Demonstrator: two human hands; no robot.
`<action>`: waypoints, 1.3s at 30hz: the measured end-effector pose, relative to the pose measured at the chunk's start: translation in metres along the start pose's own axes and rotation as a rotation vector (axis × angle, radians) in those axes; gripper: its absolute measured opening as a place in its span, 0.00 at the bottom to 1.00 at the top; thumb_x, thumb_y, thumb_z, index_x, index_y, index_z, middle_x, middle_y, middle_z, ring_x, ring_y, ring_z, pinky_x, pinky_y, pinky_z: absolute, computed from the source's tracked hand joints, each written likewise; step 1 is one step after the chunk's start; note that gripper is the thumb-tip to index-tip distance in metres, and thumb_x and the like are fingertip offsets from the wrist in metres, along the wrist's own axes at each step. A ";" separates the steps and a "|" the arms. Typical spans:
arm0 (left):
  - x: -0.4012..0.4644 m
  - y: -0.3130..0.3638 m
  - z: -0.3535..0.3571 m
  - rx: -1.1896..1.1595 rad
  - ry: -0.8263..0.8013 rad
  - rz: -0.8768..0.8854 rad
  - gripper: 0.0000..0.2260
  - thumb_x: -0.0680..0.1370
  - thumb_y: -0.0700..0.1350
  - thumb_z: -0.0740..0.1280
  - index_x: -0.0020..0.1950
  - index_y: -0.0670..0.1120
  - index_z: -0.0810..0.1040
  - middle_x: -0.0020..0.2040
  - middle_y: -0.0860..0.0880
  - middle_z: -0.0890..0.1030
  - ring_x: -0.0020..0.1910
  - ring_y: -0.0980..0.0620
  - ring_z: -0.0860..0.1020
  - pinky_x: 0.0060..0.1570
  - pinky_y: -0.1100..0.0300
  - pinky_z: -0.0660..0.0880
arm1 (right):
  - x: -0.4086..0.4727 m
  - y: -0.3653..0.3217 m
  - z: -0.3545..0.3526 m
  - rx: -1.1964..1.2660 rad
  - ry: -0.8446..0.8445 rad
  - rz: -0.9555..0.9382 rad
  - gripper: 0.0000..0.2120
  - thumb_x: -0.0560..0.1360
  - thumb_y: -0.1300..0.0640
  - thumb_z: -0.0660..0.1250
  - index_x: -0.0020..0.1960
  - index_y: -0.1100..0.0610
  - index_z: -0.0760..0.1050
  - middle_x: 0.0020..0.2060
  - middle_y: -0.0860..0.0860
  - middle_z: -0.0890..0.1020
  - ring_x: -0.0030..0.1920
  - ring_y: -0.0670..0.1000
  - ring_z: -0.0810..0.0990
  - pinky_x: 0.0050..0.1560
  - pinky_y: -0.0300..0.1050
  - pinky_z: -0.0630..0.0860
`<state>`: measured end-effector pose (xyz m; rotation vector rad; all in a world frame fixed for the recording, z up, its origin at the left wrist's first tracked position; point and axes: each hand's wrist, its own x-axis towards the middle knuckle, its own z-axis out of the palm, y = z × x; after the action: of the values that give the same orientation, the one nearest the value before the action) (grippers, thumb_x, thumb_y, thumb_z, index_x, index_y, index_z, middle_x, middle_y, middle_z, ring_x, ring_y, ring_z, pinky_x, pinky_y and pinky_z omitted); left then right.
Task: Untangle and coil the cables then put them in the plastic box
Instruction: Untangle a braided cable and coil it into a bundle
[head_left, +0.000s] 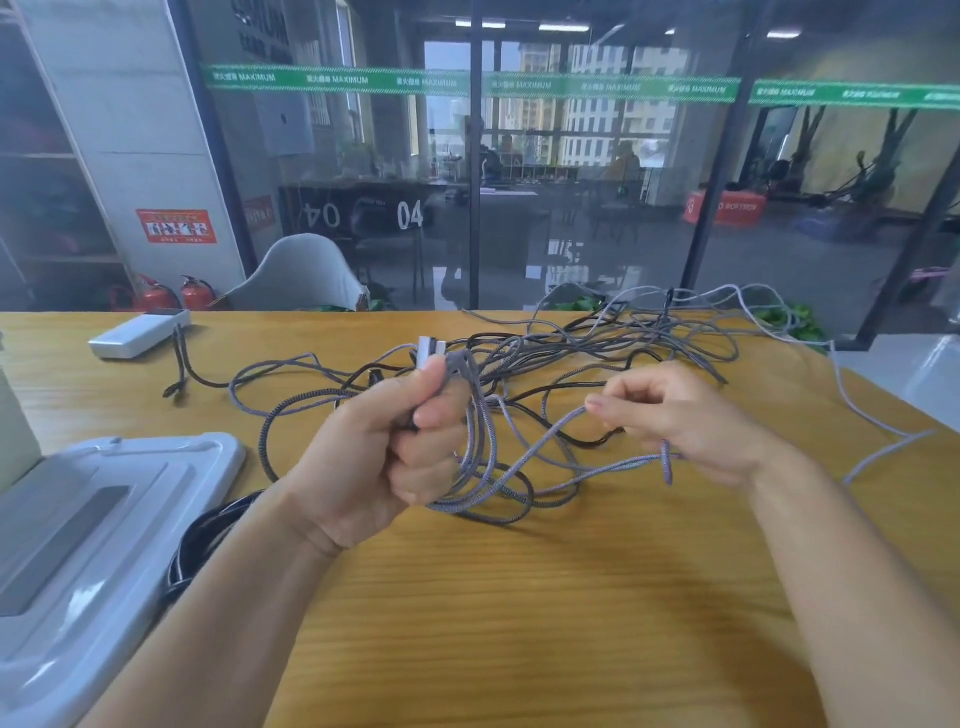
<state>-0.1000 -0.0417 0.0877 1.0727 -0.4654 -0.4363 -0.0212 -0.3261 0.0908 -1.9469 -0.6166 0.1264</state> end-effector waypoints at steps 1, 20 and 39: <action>0.000 0.000 0.000 -0.018 -0.024 0.002 0.18 0.78 0.59 0.72 0.36 0.51 0.71 0.28 0.56 0.58 0.24 0.57 0.54 0.23 0.64 0.54 | 0.000 0.000 0.002 -0.001 0.024 0.006 0.16 0.72 0.43 0.73 0.35 0.54 0.80 0.26 0.44 0.71 0.29 0.44 0.66 0.34 0.35 0.64; 0.007 -0.007 -0.003 -0.192 -0.146 0.061 0.16 0.85 0.54 0.64 0.40 0.50 0.72 0.29 0.56 0.59 0.24 0.56 0.56 0.23 0.63 0.54 | 0.008 0.004 0.033 -0.485 0.239 0.036 0.21 0.74 0.40 0.76 0.33 0.56 0.80 0.21 0.44 0.68 0.23 0.45 0.64 0.27 0.37 0.60; 0.020 -0.030 0.023 0.448 0.315 0.122 0.18 0.82 0.56 0.58 0.35 0.50 0.67 0.29 0.52 0.58 0.27 0.53 0.54 0.26 0.64 0.54 | -0.006 -0.029 0.044 0.361 0.029 -0.013 0.17 0.84 0.64 0.57 0.59 0.57 0.85 0.39 0.55 0.81 0.35 0.53 0.79 0.37 0.46 0.78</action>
<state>-0.0994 -0.0819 0.0733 1.5077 -0.3507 -0.0470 -0.0528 -0.2834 0.0951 -1.5930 -0.5453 0.1884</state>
